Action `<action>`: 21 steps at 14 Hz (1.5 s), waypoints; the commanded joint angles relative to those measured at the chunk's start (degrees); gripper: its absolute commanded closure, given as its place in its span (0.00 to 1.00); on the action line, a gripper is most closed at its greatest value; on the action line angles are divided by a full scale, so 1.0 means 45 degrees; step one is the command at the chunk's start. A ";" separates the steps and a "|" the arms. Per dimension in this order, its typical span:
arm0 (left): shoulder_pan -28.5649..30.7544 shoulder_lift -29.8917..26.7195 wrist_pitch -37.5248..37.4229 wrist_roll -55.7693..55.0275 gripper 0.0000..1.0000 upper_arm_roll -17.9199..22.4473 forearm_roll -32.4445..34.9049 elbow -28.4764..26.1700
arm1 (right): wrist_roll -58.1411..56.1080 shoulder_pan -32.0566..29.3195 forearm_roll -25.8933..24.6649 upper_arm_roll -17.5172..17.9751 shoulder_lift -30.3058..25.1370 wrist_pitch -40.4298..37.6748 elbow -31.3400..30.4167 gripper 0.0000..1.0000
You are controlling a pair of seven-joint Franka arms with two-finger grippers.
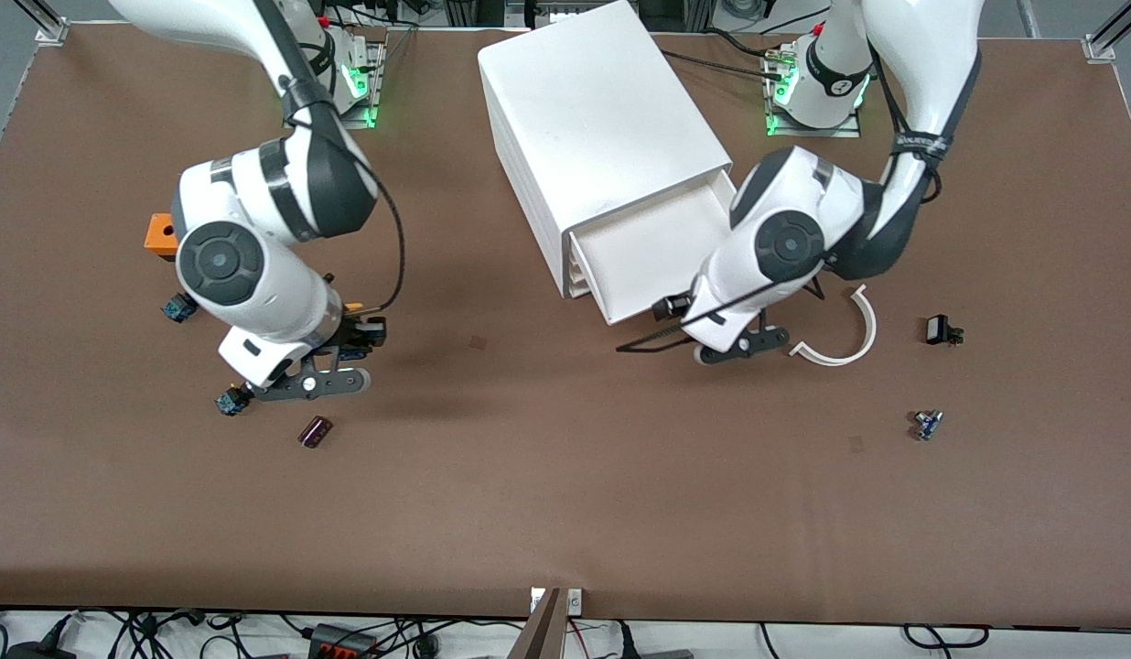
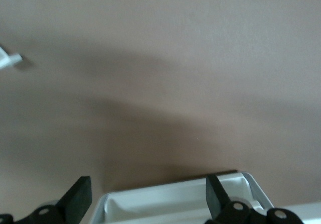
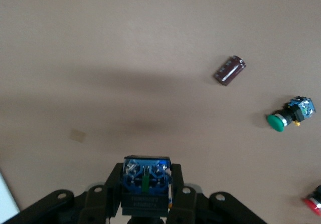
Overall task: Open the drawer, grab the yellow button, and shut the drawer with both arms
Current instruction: 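Push the drawer shut with the left gripper while the right gripper lowers the button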
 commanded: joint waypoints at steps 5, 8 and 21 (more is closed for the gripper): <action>0.0225 -0.1739 0.0259 -0.0968 0.00 -0.1539 -0.0112 -0.2422 | -0.3252 -0.1422 0.0191 0.0265 -0.0603 0.3226 -0.4090 1.00; 0.0186 -0.1721 0.0220 -0.0969 0.00 -0.1834 -0.0111 -0.2619 | -0.3252 -0.1364 0.0211 0.0363 -0.0330 0.4380 -0.4814 1.00; 0.1179 -0.1702 -0.0518 0.0529 0.00 -0.2187 0.0064 -0.1706 | -0.2960 -0.1441 0.0269 0.0891 0.1078 0.5731 -0.4719 0.11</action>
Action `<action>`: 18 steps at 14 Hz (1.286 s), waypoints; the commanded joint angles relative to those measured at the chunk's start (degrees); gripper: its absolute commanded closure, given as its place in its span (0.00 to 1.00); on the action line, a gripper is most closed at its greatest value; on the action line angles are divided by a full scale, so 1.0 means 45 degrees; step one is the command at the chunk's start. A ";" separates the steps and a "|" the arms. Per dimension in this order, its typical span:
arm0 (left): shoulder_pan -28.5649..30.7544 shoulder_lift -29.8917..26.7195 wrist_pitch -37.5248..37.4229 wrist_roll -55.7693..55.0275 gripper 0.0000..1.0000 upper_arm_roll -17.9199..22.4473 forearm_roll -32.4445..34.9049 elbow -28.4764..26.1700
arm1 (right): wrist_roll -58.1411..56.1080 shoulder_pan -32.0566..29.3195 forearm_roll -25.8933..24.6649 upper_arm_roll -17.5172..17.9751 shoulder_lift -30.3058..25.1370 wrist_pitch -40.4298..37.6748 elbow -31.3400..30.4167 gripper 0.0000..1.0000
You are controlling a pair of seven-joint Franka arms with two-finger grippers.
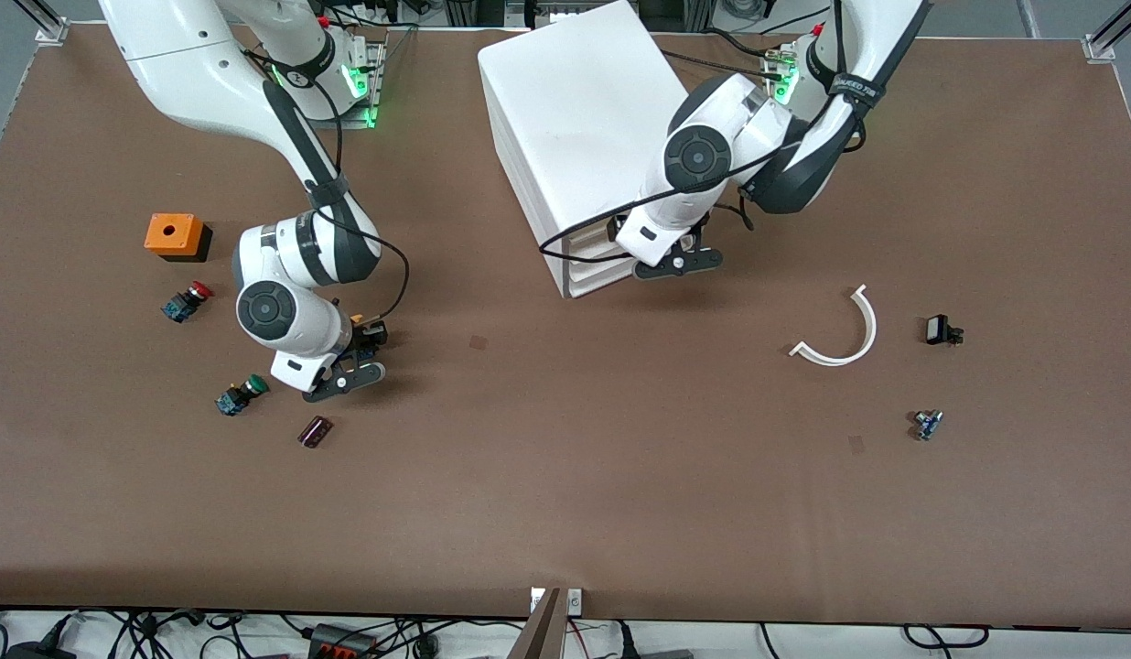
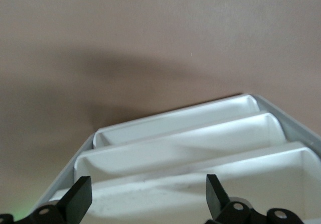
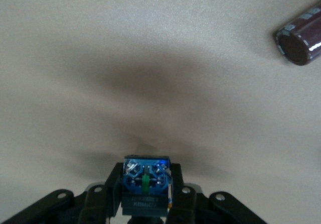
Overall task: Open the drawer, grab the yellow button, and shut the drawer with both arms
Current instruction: 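Push the drawer shut with the left gripper while the right gripper lowers the button, then release the button on the table and draw both grippers back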
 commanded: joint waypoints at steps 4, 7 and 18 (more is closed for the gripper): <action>0.2386 -0.0259 -0.1934 0.3846 0.00 -0.0026 0.1614 0.1993 | 0.0500 -0.0179 0.0283 -0.0086 -0.0979 -0.1716 0.1151 0.00; 0.3498 -0.0278 -0.2538 0.6251 0.00 -0.0006 0.2068 0.2813 | 0.1374 -0.0588 0.0264 -0.0106 -0.1351 -0.5152 0.3044 0.00; 0.3272 -0.2560 -0.4925 1.1610 0.00 0.4126 0.1660 0.4538 | 0.1829 -0.0824 0.0224 -0.1628 -0.2446 -0.9715 0.7989 0.00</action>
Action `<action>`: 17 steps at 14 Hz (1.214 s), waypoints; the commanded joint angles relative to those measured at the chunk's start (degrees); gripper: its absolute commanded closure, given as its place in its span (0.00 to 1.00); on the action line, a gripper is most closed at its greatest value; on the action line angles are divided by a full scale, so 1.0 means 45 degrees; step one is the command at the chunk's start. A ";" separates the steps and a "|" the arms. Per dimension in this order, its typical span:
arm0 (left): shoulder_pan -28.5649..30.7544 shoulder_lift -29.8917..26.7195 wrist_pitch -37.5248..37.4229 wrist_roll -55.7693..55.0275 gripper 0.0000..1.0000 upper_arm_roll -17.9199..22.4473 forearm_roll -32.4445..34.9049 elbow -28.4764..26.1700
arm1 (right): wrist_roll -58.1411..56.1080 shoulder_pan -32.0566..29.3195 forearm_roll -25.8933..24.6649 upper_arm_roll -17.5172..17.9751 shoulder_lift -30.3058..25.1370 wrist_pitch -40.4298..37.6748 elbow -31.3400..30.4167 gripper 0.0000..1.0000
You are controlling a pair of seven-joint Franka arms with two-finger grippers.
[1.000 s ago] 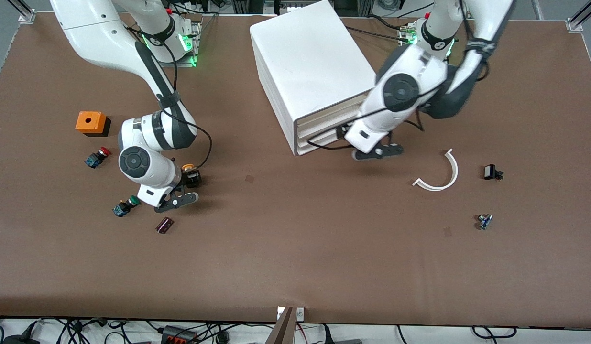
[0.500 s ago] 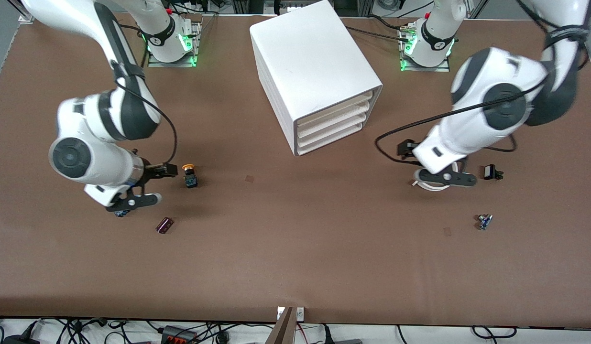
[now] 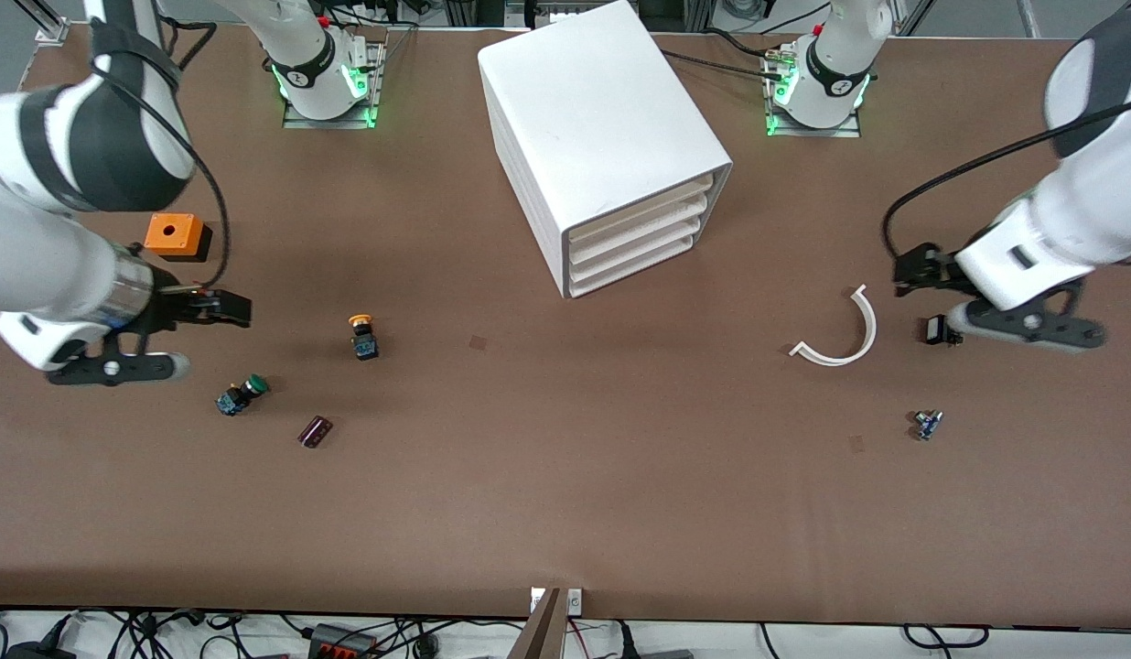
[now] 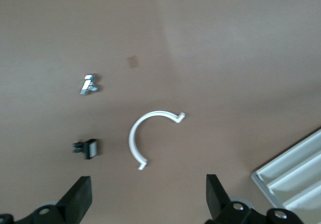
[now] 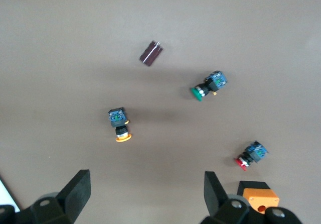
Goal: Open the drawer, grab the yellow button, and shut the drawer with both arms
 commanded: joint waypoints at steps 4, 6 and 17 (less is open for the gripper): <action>-0.1965 -0.2969 0.1727 0.0399 0.00 0.3314 -0.1460 -0.3553 | 0.0070 -0.0469 0.0164 -0.0708 -0.0204 -0.0560 0.1310 0.00; -0.2179 -0.3499 0.2084 0.0380 0.00 0.3334 -0.1382 -0.4203 | -0.0143 -0.1482 0.0397 -0.0358 -0.0788 -0.0502 0.1272 0.00; -0.2181 -0.3287 0.1792 0.1238 0.00 0.3158 -0.1089 -0.3757 | -0.1102 -0.2913 -0.0246 0.0640 -0.2488 -0.0287 -0.1031 0.00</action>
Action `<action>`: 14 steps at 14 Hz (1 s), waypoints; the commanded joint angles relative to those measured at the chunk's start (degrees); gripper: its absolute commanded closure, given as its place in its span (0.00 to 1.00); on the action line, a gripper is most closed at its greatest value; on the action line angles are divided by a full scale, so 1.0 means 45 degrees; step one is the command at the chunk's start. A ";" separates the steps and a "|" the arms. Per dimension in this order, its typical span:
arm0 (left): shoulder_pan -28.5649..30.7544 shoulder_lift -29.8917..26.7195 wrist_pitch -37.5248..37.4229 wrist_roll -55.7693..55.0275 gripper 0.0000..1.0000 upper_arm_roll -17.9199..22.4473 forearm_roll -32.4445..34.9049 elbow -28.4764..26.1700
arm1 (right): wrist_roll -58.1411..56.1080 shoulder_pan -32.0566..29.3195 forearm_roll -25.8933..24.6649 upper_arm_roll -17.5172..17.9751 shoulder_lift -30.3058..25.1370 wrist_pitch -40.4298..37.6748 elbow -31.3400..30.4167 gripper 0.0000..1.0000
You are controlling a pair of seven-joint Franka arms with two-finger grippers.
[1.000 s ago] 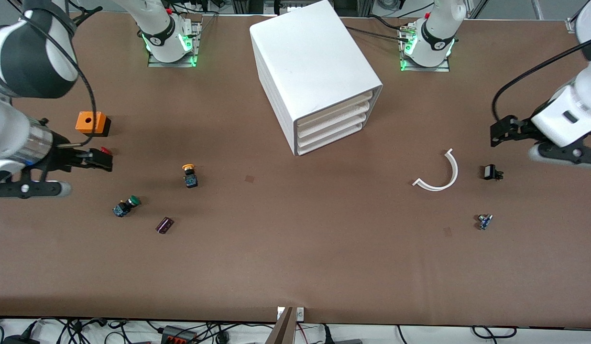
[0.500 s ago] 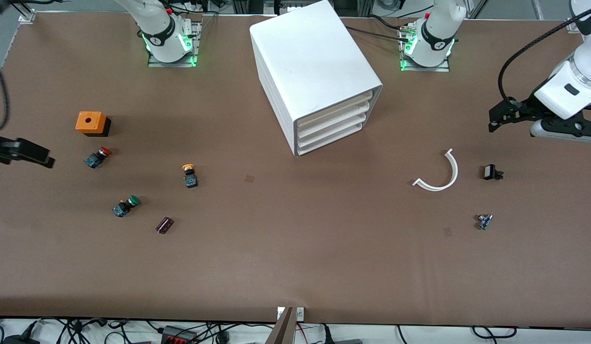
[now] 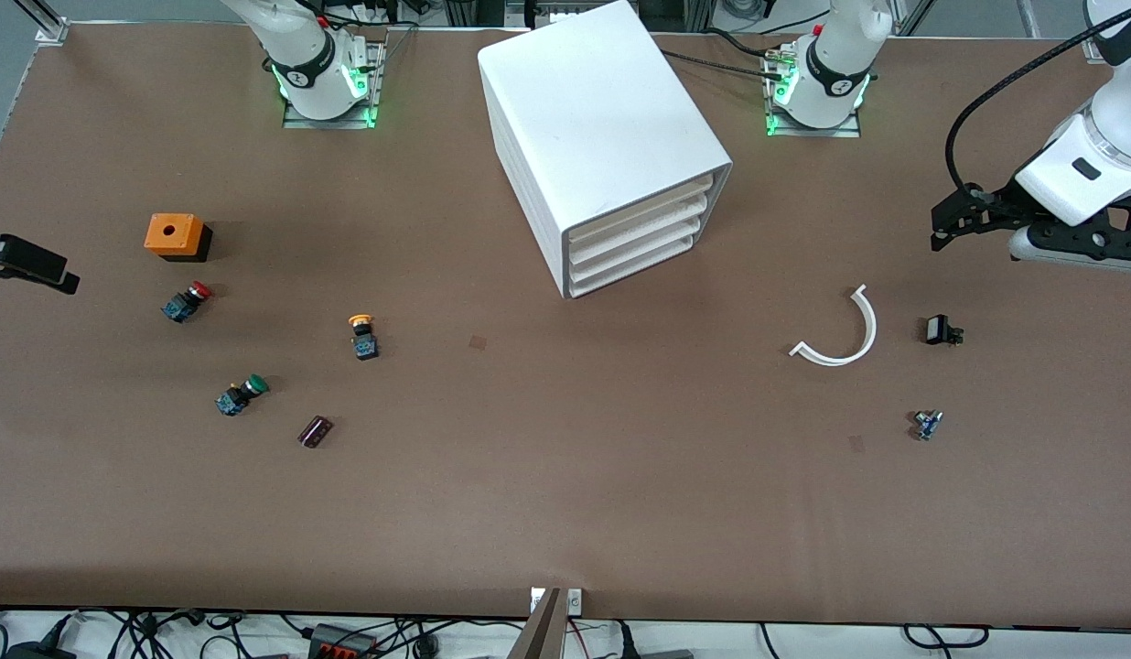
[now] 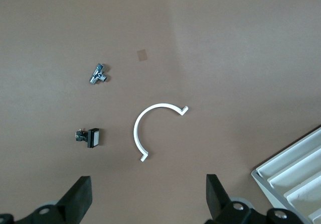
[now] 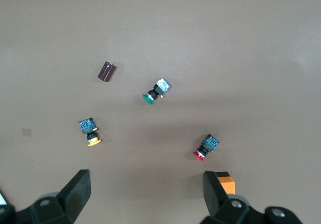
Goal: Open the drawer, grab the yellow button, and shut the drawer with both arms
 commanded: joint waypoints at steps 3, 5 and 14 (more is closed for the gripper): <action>-0.0061 -0.0164 0.0015 0.0642 0.00 0.0072 0.0164 0.0048 | 0.0067 0.0054 -0.0237 0.0094 -0.1918 0.0885 -0.2896 0.00; -0.0042 -0.0164 -0.0005 0.0642 0.00 0.0092 0.0164 0.0067 | 0.0048 0.0054 -0.0237 0.0075 -0.2720 0.1550 -0.4129 0.00; -0.0022 -0.0164 -0.0142 0.0584 0.00 0.0072 0.0145 0.0087 | -0.0187 0.0112 -0.0452 0.0094 -0.2939 0.1495 -0.4388 0.00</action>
